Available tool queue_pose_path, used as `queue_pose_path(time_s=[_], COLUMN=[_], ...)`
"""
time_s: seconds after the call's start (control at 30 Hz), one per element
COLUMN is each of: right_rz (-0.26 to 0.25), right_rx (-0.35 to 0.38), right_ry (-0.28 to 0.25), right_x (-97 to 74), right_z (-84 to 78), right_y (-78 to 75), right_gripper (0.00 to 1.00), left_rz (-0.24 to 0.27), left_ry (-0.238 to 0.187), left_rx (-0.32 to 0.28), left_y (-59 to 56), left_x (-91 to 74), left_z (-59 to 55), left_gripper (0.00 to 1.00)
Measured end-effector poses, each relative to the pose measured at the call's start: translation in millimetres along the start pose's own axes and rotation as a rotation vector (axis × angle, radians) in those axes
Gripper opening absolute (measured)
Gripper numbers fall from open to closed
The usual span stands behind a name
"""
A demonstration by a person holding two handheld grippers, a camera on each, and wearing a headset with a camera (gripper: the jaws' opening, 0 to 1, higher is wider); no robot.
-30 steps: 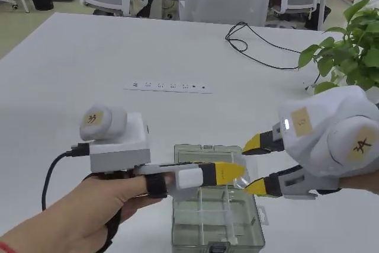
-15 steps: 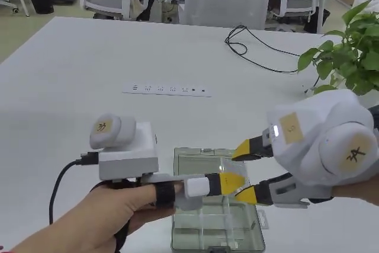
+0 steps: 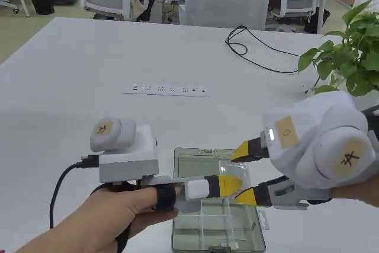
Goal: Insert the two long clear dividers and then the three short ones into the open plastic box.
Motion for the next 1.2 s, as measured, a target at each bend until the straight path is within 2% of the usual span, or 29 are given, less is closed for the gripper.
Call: queue_pose_path(time_s=[0.4, 0.47, 0.57, 0.67, 0.7, 0.73, 0.77, 0.83, 0.93, 1.0, 1.03, 1.1, 1.17, 1.2], right_rz=[-0.019, -0.029, -0.028, -0.023, -0.022, -0.012, 0.003, 0.043, 0.103, 0.147, 0.175, 0.199, 0.264, 0.277], right_rx=[-0.039, -0.049, -0.041, -0.013, -0.001, 0.021, 0.047, 0.109, 0.152, 0.181, 0.193, 0.203, 0.22, 0.229], right_ry=[-0.001, -0.001, -0.006, -0.037, -0.046, -0.063, -0.08, -0.112, -0.13, -0.142, -0.14, -0.145, -0.14, -0.141], right_x=[-1.4, -1.8, -4.0, -11.8, -14.4, -18.2, -20.3, -26.2, -32.5, -35.6, -34.9, -37.1, -39.1, -39.4], right_z=[2.8, 3.3, 4.5, 7.7, 8.2, 9.0, 9.7, 10.4, 9.4, 9.1, 5.8, 4.7, 3.9, 3.7], right_y=[-0.8, -1.9, -3.8, -8.1, -10.0, -12.3, -12.9, -15.6, -16.6, -16.3, -17.9, -19.5, -13.7, -13.2], right_gripper=[0.33, 0.33, 0.33, 0.34, 0.35, 0.35, 0.35, 0.35, 0.34, 0.33, 0.32, 0.3, 0.26, 0.25], left_rz=[0.017, 0.03, 0.025, 0.039, 0.04, 0.045, 0.045, 0.033, 0.022, -0.002, -0.019, -0.036, -0.075, -0.086], left_ry=[-0.03, -0.018, -0.035, -0.021, -0.017, -0.002, 0.002, 0.03, 0.062, 0.065, 0.069, 0.091, 0.097, 0.102], left_rx=[-0.039, -0.022, -0.033, 0.01, 0.025, 0.083, 0.102, 0.179, 0.302, 0.35, 0.396, 0.459, 0.525, 0.554], left_y=[-0.3, 1.8, 1.1, 3.5, 3.9, 6.1, 6.2, 2.5, 0.3, -4.1, -7.2, -10.8, -16.2, -17.8], left_x=[-1.5, -2.4, -3.4, -5.9, -6.8, -8.7, -9.2, -11.4, -12.8, -13.0, -13.1, -13.8, -13.9, -14.4], left_z=[1.8, 0.4, 1.7, 1.0, 0.9, 0.0, -0.1, -1.9, -4.5, -4.6, -4.8, -7.3, -9.0, -9.9], left_gripper=[0.0, 0.0, 0.0, 0.0, 0.0, 0.0, 0.0, 0.0, 0.0, 0.0, 0.0, 0.0, 0.0, 0.0])
Point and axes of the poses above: the centre of the closed fingertips' face, and the gripper's own axes: x roughly forward along the fingers, y roughly to its left, z roughly out of its top, the point moved 6 cm from there along -x, roughly backward along the fingers, and after that the axes turned 14 degrees about x, right-handed, at the moved point
